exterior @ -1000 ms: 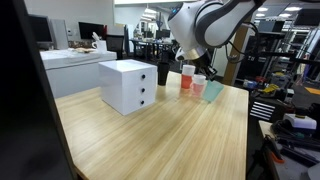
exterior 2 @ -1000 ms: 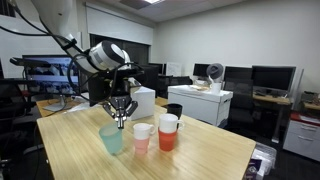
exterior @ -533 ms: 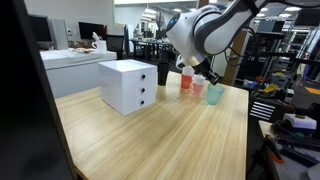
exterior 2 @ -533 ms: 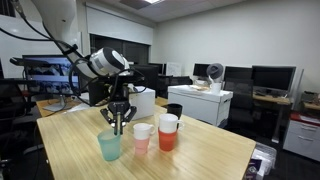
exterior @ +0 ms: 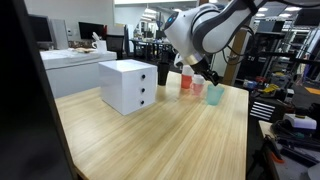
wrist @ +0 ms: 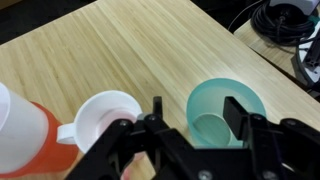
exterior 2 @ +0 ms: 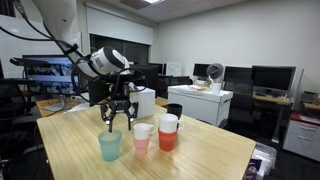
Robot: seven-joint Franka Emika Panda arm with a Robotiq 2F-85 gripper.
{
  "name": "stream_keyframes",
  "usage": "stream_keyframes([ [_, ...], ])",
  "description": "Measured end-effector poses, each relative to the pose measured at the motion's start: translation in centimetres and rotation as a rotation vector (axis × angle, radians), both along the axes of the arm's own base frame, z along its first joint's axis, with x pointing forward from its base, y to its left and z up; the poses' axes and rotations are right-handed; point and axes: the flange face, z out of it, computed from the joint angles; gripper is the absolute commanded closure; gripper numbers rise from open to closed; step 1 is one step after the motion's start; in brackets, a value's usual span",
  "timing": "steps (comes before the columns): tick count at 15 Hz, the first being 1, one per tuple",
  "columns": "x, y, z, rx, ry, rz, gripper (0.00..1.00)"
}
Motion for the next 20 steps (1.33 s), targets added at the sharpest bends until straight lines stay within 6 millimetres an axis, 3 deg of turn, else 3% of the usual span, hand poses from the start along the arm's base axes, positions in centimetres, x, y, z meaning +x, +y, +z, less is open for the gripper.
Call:
stream_keyframes([
  [2,1.4,0.2,1.9,0.020,-0.041,-0.011,0.00],
  [6,4.1,0.0,8.1,0.101,-0.158,-0.103,0.00],
  [11,6.2,-3.3,13.7,0.230,-0.332,-0.305,0.00],
  [15,6.6,-6.6,16.2,0.306,-0.474,-0.449,0.00],
  [20,7.3,-10.3,17.6,0.321,-0.729,-0.647,0.00],
])
